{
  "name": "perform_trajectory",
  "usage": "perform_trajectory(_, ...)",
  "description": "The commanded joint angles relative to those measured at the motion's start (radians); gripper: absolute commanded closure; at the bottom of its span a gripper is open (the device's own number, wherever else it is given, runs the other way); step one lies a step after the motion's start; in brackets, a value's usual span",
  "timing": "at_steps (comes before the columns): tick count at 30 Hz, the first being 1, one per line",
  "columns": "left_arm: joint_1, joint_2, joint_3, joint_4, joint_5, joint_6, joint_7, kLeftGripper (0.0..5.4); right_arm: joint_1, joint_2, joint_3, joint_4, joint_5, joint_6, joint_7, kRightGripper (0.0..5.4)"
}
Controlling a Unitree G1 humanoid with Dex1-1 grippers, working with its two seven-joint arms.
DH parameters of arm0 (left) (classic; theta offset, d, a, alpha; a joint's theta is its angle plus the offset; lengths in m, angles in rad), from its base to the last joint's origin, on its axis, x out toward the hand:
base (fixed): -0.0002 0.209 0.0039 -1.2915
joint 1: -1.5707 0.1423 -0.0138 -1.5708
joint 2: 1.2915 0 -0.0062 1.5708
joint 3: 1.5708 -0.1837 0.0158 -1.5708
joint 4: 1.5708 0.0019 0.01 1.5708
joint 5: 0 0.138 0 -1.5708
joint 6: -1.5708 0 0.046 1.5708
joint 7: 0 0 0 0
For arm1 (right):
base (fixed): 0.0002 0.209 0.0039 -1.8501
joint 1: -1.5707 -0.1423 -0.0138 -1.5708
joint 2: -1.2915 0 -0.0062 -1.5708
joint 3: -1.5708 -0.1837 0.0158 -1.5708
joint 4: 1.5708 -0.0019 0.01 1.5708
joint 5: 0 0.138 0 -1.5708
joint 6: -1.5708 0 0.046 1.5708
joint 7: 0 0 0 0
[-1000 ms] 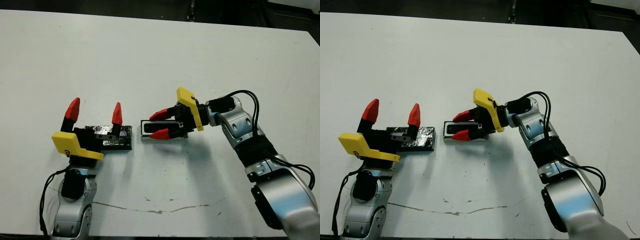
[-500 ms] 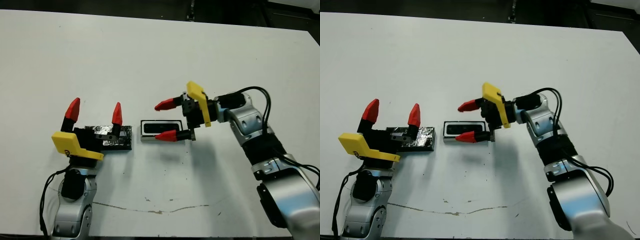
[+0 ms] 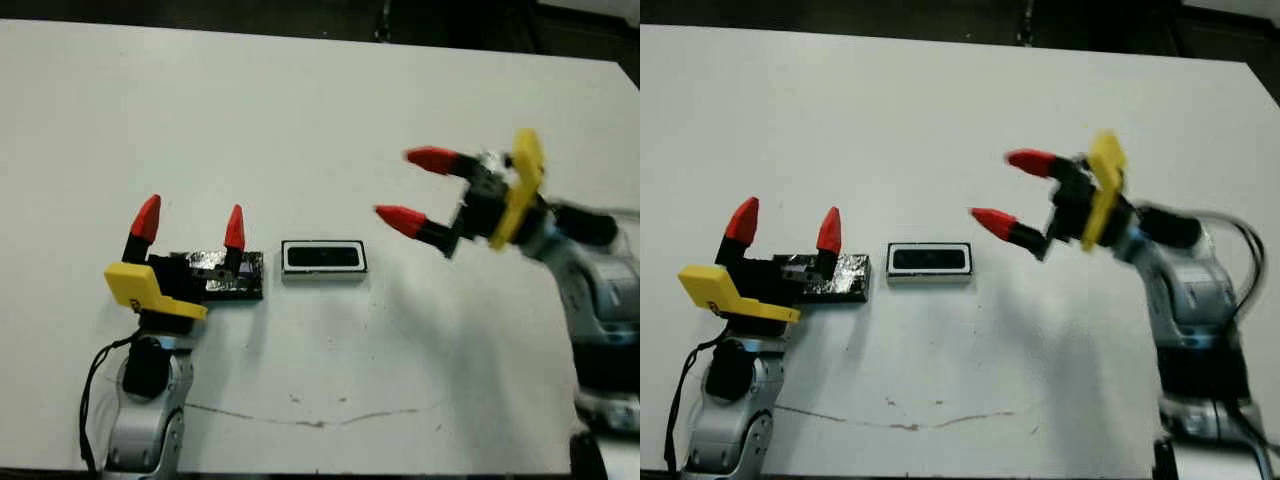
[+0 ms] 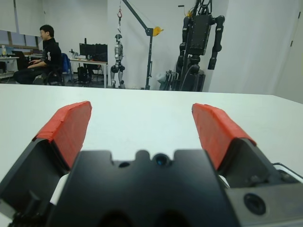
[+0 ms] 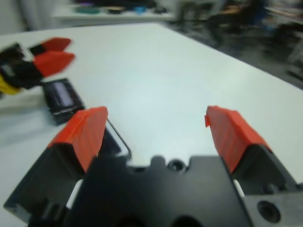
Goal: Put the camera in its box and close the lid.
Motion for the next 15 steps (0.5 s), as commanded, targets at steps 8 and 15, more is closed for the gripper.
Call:
perform_trajectory(8, 0.005, 0.016, 0.004, 0.008, 0.011, 0.006, -0.009, 0.0, 0.412, 0.166, -0.092, -0.155, 0.018, -0.209, -0.263, 1.2)
perform_trajectory(15, -0.007, 0.07, 0.025, 0.006, 0.017, 0.009, -0.041, 0.0, 0.513, 0.216, -0.02, -0.171, -0.073, -0.318, -0.372, 2.39)
